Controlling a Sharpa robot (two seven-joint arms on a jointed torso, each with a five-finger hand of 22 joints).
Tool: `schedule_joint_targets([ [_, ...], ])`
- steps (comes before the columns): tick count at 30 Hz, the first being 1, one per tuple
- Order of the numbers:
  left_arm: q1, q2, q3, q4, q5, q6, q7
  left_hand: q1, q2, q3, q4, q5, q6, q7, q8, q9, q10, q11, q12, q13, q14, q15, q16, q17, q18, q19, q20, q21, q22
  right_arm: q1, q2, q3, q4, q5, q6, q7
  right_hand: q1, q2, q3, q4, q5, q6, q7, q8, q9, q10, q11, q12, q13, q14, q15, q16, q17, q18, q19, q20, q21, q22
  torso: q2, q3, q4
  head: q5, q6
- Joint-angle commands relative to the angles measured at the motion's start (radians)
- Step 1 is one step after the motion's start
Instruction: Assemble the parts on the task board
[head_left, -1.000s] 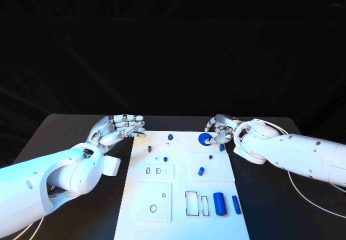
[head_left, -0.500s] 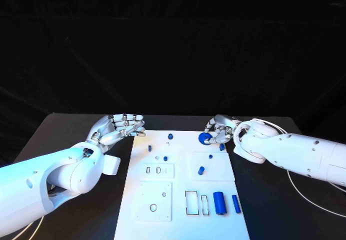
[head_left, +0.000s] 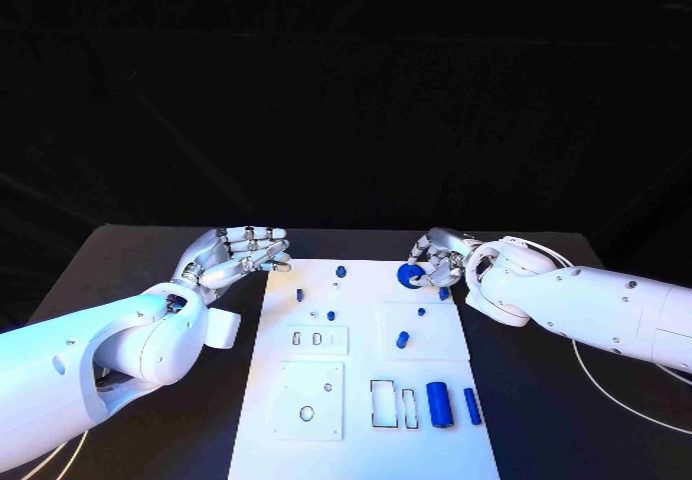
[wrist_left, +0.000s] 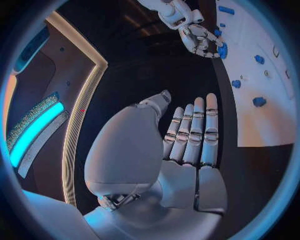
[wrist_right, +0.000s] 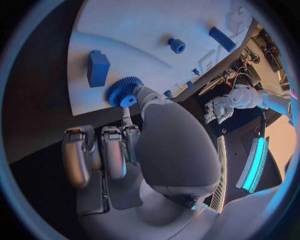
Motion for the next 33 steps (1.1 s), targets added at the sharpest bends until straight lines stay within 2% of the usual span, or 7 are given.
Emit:
schedule_joint_targets([
  [1,0.001,0.001,0.001,0.001,-0.003,0.016,0.004,-0.01,0.001,0.003,0.0,-0.004,-0.004,0.021,0.003,0.001,0.004,0.004,-0.004,-0.001,-0.008,-0.003,-0.004,0.001,0.007,-0.006,0.002,0.005,0.001,-0.005,0.0,-0.003,0.01,-0.075,-0.055,0.018,0.002,-0.007,0.034,-0.006,0.007,0.016,-0.005,0.005,0.002,0.018,-0.009,0.006,0.159,0.085,-0.008,0.004,0.176,-0.012,0.087,-0.009,0.007,0.242,0.0,0.0006,0.0005,0.002,0.001],
  [6,0.001,0.002,0.001,0.0,-0.003,0.017,0.002,-0.01,0.002,0.004,0.0,-0.004,-0.004,0.021,0.003,0.001,0.004,0.004,-0.005,-0.001,-0.008,-0.002,-0.004,0.002,0.007,-0.006,0.002,0.006,0.001,-0.005,0.001,-0.003,0.036,-0.117,-0.11,0.029,-0.015,-0.02,0.071,-0.012,0.009,0.029,-0.008,0.005,0.0,0.024,-0.011,0.011,0.165,0.085,-0.01,0.005,0.177,-0.016,0.097,-0.011,0.017,0.254,-0.001,-0.0001,0.0014,0.003,0.003],
  [10,0.001,0.003,0.001,-0.001,-0.003,0.017,0.002,-0.011,0.002,0.004,-0.001,-0.004,-0.005,0.022,0.003,0.001,0.003,0.005,-0.005,-0.001,-0.009,-0.002,-0.005,0.002,0.007,-0.008,0.003,0.007,0.002,-0.003,0.003,-0.003,0.067,-0.139,-0.137,0.028,-0.018,-0.022,0.076,-0.012,0.009,0.03,-0.008,0.004,0.0,0.024,-0.011,0.012,0.165,0.085,-0.01,0.005,0.177,-0.017,0.098,-0.011,0.019,0.256,-0.001,-0.0008,0.0012,0.004,0.003],
  [17,0.001,0.005,0.001,-0.002,-0.003,0.018,0.0,-0.012,0.002,0.004,-0.001,-0.005,-0.006,0.022,0.002,0.001,0.002,0.005,-0.006,-0.002,-0.01,-0.002,-0.005,0.003,0.006,-0.009,0.003,0.008,0.003,0.001,0.029,-0.002,0.126,-0.189,-0.163,0.007,-0.025,-0.026,0.087,-0.014,0.012,0.032,-0.009,0.003,-0.001,0.025,-0.012,0.012,0.166,0.085,-0.011,0.004,0.176,-0.019,0.105,-0.012,0.025,0.263,-0.001,-0.0005,-0.0006,0.007,0.004],
  [21,0.001,0.008,0.001,-0.002,-0.003,0.019,-0.001,-0.012,0.002,0.004,-0.001,-0.005,-0.006,0.022,0.002,0.001,0.002,0.005,-0.006,-0.002,-0.01,-0.002,-0.005,0.003,0.006,-0.009,0.003,0.008,0.003,0.003,0.065,-0.002,0.146,-0.221,-0.166,-0.013,-0.028,-0.027,0.09,-0.015,0.012,0.031,-0.009,0.002,-0.001,0.026,-0.012,0.013,0.167,0.085,-0.011,0.005,0.176,-0.019,0.105,-0.012,0.025,0.263,-0.001,-0.0018,0.0014,0.006,0.004],
  [26,0.001,0.01,0.001,-0.002,-0.003,0.019,-0.002,-0.012,0.002,0.004,-0.001,-0.005,-0.006,0.022,0.002,0.001,0.002,0.005,-0.006,-0.002,-0.01,-0.002,-0.005,0.003,0.006,-0.009,0.003,0.008,0.003,0.002,0.12,-0.004,0.138,-0.249,-0.163,-0.036,-0.029,-0.027,0.094,-0.016,0.012,0.032,-0.009,0.001,-0.002,0.026,-0.012,0.013,0.167,0.085,-0.011,0.004,0.175,-0.019,0.105,-0.012,0.025,0.263,0.0,-0.0023,0.0034,0.006,0.003],
  [33,0.001,0.012,0.001,-0.002,-0.003,0.02,-0.002,-0.012,0.002,0.004,-0.001,-0.005,-0.006,0.022,0.002,0.001,0.002,0.005,-0.006,-0.002,-0.01,-0.002,-0.005,0.003,0.006,-0.009,0.003,0.008,0.003,-0.007,0.183,-0.01,0.087,-0.264,-0.156,-0.05,-0.033,-0.028,0.102,-0.018,0.013,0.032,-0.009,0.0,-0.002,0.027,-0.012,0.013,0.167,0.084,-0.011,0.004,0.174,-0.019,0.105,-0.012,0.025,0.263,0.001,-0.002,0.0017,0.011,0.003],
])
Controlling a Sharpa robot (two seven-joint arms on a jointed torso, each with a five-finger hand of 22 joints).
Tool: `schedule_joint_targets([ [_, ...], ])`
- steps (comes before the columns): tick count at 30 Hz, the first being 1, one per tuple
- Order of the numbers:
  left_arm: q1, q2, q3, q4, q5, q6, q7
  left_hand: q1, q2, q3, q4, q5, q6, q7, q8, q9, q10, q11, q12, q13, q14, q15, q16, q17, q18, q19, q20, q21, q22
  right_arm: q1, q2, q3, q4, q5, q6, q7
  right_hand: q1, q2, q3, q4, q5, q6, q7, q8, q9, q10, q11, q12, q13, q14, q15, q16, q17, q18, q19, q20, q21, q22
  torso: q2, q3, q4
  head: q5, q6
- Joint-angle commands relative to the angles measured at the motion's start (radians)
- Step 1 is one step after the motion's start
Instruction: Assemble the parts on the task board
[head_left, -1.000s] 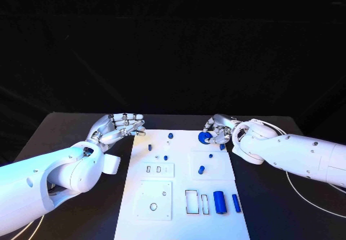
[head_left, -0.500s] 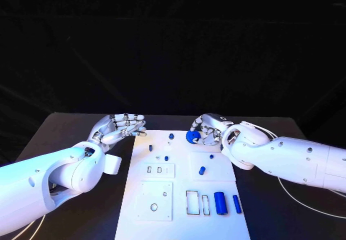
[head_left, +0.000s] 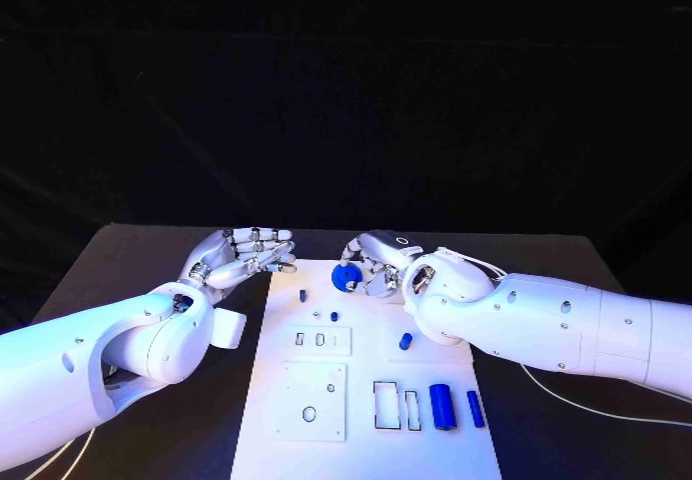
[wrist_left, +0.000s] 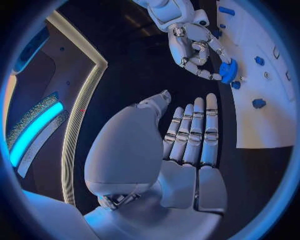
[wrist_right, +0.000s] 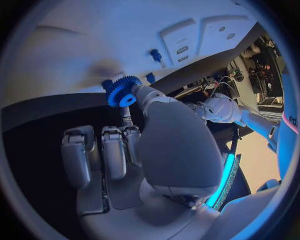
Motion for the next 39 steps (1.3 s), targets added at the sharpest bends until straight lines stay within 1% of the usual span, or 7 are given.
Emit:
schedule_joint_targets([
  [1,0.001,0.003,0.001,0.002,-0.003,0.017,0.004,-0.012,0.002,0.004,-0.001,-0.005,-0.006,0.022,0.002,0.001,0.002,0.005,-0.007,-0.002,-0.007,0.002,-0.005,0.001,0.006,-0.006,-0.001,0.004,0.001,-0.006,0.02,-0.002,-0.02,-0.044,0.0,-0.023,-0.006,0.001,0.011,-0.001,0.007,0.014,-0.01,0.002,0.0,0.027,-0.005,0.005,0.168,0.087,-0.009,0.004,0.174,-0.014,0.106,-0.006,0.005,0.263,0.002,-0.0004,0.0001,0.003,0.0],
  [10,0.001,0.004,0.001,0.002,-0.003,0.018,0.004,-0.012,0.002,0.004,-0.001,-0.005,-0.006,0.022,0.002,0.001,0.002,0.005,-0.007,-0.002,-0.007,0.002,-0.005,0.001,0.006,-0.006,-0.001,0.004,0.001,-0.022,0.061,-0.005,-0.055,-0.047,0.017,-0.021,-0.008,0.0,0.015,-0.003,0.008,0.013,-0.01,0.001,0.0,0.027,-0.005,0.005,0.168,0.087,-0.009,0.004,0.173,-0.014,0.106,-0.007,0.005,0.263,0.001,0.0005,0.0002,0.008,-0.005],
  [14,0.001,0.004,0.001,0.002,-0.003,0.017,0.004,-0.014,0.002,0.005,-0.002,-0.005,-0.007,0.023,0.002,0.001,0.001,0.006,-0.008,-0.002,-0.008,0.003,-0.006,0.003,0.006,-0.009,-0.001,0.006,0.003,-0.025,0.068,-0.006,-0.064,-0.047,0.026,-0.02,-0.011,-0.001,0.019,-0.004,0.007,0.012,-0.009,0.0,-0.001,0.027,-0.004,0.005,0.168,0.087,-0.008,0.003,0.172,-0.014,0.106,-0.007,0.005,0.263,0.0,0.001,-0.0019,0.01,-0.008],
  [19,0.001,0.005,0.001,0.002,-0.003,0.018,0.004,-0.014,0.002,0.005,-0.002,-0.005,-0.007,0.023,0.002,0.001,0.001,0.006,-0.008,-0.002,-0.008,0.003,-0.006,0.003,0.006,-0.009,-0.001,0.006,0.003,-0.026,0.075,-0.006,-0.074,-0.048,0.032,-0.02,-0.014,-0.003,0.021,-0.004,0.007,0.012,-0.008,-0.001,-0.001,0.027,-0.004,0.005,0.167,0.087,-0.008,0.003,0.173,-0.014,0.106,-0.007,0.005,0.263,0.0,0.0015,-0.0037,0.01,-0.007],
  [28,0.001,0.005,0.001,0.001,-0.003,0.018,0.003,-0.014,0.002,0.005,-0.002,-0.005,-0.007,0.023,0.002,0.001,0.001,0.006,-0.008,-0.002,-0.008,0.003,-0.006,0.003,0.006,-0.009,-0.001,0.006,0.003,-0.027,0.087,-0.006,-0.095,-0.05,0.038,-0.027,-0.025,-0.009,0.029,-0.008,0.004,0.006,-0.006,-0.007,-0.003,0.022,-0.002,-0.001,0.162,0.086,-0.007,0.002,0.169,-0.014,0.106,-0.006,0.005,0.263,0.0,0.0018,-0.0027,0.008,-0.005],
  [33,0.001,0.005,0.001,0.002,-0.003,0.018,0.002,-0.015,0.002,0.006,-0.003,-0.005,-0.008,0.023,0.002,0.002,0.001,0.006,-0.009,-0.002,-0.009,0.003,-0.007,0.003,0.006,-0.011,0.0,0.008,0.004,-0.027,0.093,-0.007,-0.106,-0.05,0.029,-0.027,-0.048,-0.024,0.046,-0.016,-0.002,-0.023,0.005,-0.03,-0.012,0.004,0.008,-0.02,0.144,0.085,0.001,0.0,0.163,-0.013,0.104,0.0,0.003,0.26,0.0,0.001,-0.0026,0.008,-0.004],
  [39,0.001,0.004,0.001,0.002,-0.003,0.02,0.0,-0.016,0.002,0.006,-0.003,-0.005,-0.008,0.023,0.002,0.002,0.001,0.006,-0.009,-0.002,-0.01,0.003,-0.007,0.004,0.006,-0.012,0.0,0.008,0.004,-0.027,0.097,-0.007,-0.112,-0.046,0.031,-0.02,-0.083,-0.038,0.046,-0.023,-0.03,-0.062,0.019,-0.062,-0.023,-0.017,0.021,-0.045,0.121,0.083,0.012,-0.002,0.159,-0.014,0.105,0.011,0.004,0.262,0.0,0.0008,-0.0024,0.008,-0.004],
])
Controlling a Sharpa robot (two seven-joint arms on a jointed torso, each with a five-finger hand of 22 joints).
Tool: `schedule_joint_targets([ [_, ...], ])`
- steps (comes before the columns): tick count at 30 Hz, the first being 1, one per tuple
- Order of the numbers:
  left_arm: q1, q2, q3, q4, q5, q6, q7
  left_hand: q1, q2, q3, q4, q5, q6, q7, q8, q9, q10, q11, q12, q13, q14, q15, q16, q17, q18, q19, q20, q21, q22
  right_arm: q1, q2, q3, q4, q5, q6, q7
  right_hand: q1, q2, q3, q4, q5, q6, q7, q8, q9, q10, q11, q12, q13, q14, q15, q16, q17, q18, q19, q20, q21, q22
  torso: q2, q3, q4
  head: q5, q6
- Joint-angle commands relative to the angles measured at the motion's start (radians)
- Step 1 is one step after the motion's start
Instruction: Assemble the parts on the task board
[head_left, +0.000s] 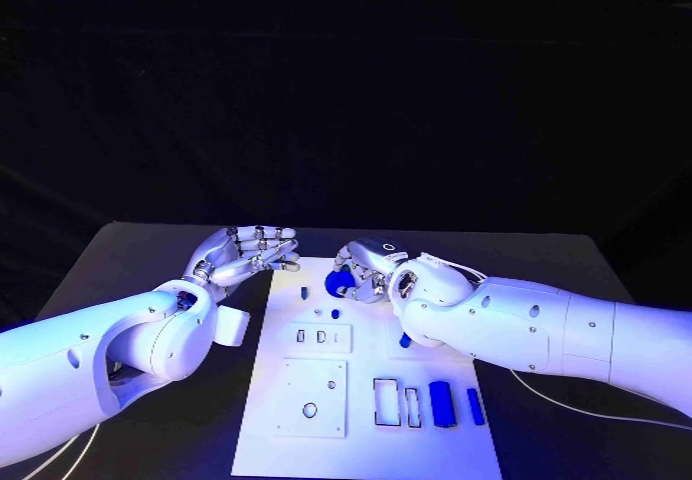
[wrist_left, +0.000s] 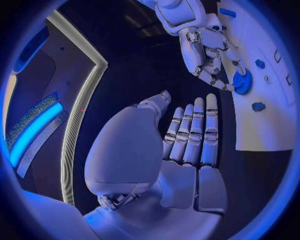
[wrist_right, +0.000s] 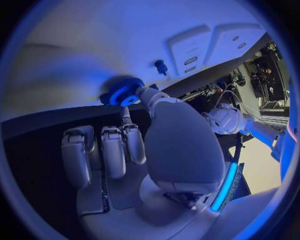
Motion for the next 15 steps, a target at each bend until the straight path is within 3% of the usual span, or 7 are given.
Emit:
schedule_joint_targets([
  [1,0.001,0.001,0.001,0.002,-0.003,0.018,0.003,-0.01,-0.004,0.006,-0.003,-0.005,-0.009,0.023,0.002,0.001,0.001,0.006,-0.005,-0.001,-0.007,0.0,-0.003,0.001,0.006,-0.005,0.0,0.004,0.002,0.0,0.001,0.0,-0.006,-0.011,0.011,0.0,-0.005,-0.014,-0.008,-0.005,0.004,-0.013,0.003,-0.012,-0.004,-0.002,0.007,-0.008,0.12,0.081,0.01,-0.002,0.158,-0.014,0.103,0.01,0.004,0.262,0.001,-0.0005,0.0006,0.0,0.0],
  [7,0.001,0.001,0.001,0.002,-0.003,0.018,0.002,-0.011,-0.004,0.006,-0.003,-0.005,-0.009,0.024,0.001,0.001,0.0,0.007,-0.005,-0.001,-0.008,0.0,-0.004,0.002,0.005,-0.007,0.0,0.005,0.002,0.0,0.0,0.0,-0.006,0.0,0.036,0.007,-0.052,-0.013,-0.042,0.011,0.039,-0.014,0.005,-0.024,-0.005,-0.001,0.009,-0.006,0.123,0.082,0.013,0.0,0.163,-0.014,0.104,0.015,0.005,0.263,0.0,-0.0009,0.0005,-0.001,-0.001],
  [15,0.001,0.001,0.001,0.001,-0.003,0.018,0.0,-0.012,-0.004,0.006,-0.004,-0.005,-0.01,0.024,0.001,0.001,0.0,0.007,-0.006,-0.001,-0.009,0.001,-0.004,0.002,0.005,-0.009,0.001,0.006,0.003,0.0,-0.008,-0.001,-0.003,0.017,0.063,0.013,-0.11,0.008,-0.078,0.047,0.084,-0.001,0.001,-0.03,-0.002,0.007,0.007,0.002,0.132,0.084,0.012,0.004,0.173,-0.014,0.104,0.015,0.005,0.263,0.001,-0.0001,-0.0012,-0.001,-0.003],
])
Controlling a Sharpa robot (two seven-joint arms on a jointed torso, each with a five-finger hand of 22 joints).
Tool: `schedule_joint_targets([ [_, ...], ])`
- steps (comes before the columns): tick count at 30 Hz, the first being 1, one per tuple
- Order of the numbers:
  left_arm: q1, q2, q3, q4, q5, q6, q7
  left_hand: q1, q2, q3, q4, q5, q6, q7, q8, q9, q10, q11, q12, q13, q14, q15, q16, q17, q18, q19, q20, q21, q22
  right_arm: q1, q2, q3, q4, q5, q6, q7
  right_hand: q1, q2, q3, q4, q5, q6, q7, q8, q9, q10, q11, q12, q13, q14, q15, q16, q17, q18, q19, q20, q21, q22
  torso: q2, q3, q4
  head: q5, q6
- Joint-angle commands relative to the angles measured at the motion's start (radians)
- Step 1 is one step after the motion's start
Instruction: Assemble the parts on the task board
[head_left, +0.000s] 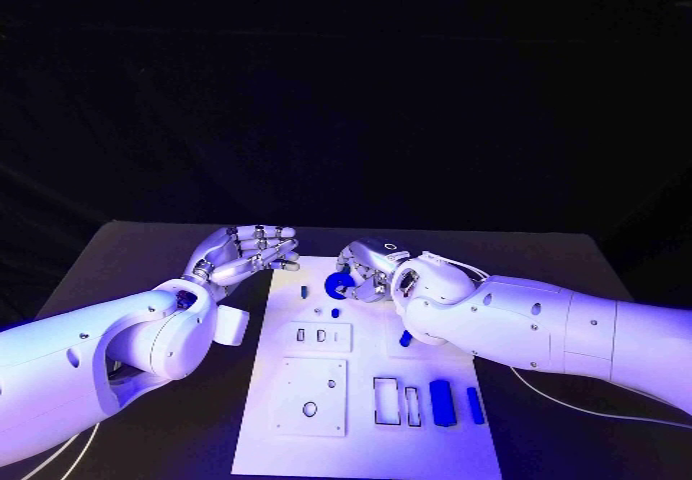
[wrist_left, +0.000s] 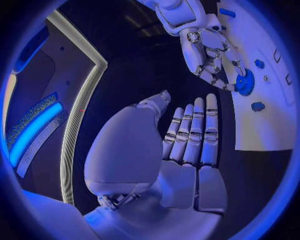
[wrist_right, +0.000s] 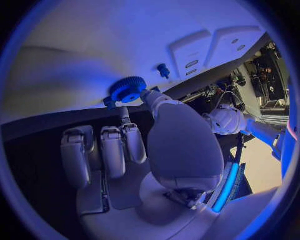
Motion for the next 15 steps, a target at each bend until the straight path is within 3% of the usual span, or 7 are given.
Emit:
schedule_joint_targets([
  [1,0.001,0.002,0.001,0.001,-0.003,0.017,0.004,-0.008,0.0,0.003,-0.001,-0.005,-0.006,0.028,0.001,0.001,0.0,0.007,-0.006,-0.001,-0.009,0.001,-0.004,0.001,0.005,-0.009,0.0,0.006,0.001,0.0,-0.002,-0.001,0.002,0.009,0.039,0.011,-0.015,0.005,-0.007,0.004,0.011,0.008,-0.005,-0.003,0.003,0.008,-0.001,0.008,0.133,0.083,0.005,0.004,0.172,-0.014,0.103,0.006,0.005,0.263,0.0,0.0007,-0.0014,0.0,-0.001],
  [11,0.001,0.001,0.001,0.0,-0.003,0.016,0.003,-0.01,0.0,0.003,-0.001,-0.005,-0.008,0.029,0.001,0.001,-0.002,0.008,-0.007,-0.001,-0.012,0.002,-0.006,0.003,0.005,-0.012,0.001,0.007,0.002,0.0,-0.01,-0.001,0.0,0.015,0.059,0.007,-0.018,0.008,-0.007,0.006,0.014,0.015,-0.007,-0.001,0.004,0.011,-0.002,0.011,0.136,0.083,0.004,0.004,0.174,-0.014,0.103,0.005,0.005,0.263,0.0,0.0012,-0.0003,-0.002,-0.001],
  [15,0.001,0.001,0.001,0.0,-0.003,0.016,0.003,-0.011,0.0,0.003,-0.001,-0.005,-0.009,0.029,0.0,0.001,-0.003,0.008,-0.008,-0.001,-0.013,0.002,-0.006,0.003,0.005,-0.014,0.001,0.008,0.003,0.0,-0.02,-0.002,0.006,0.016,0.028,0.009,-0.021,0.01,-0.007,0.008,0.015,0.017,-0.007,0.0,0.005,0.011,-0.003,0.011,0.136,0.083,0.003,0.004,0.174,-0.014,0.103,0.005,0.005,0.263,0.0,0.0014,0.0003,-0.002,0.001],
])
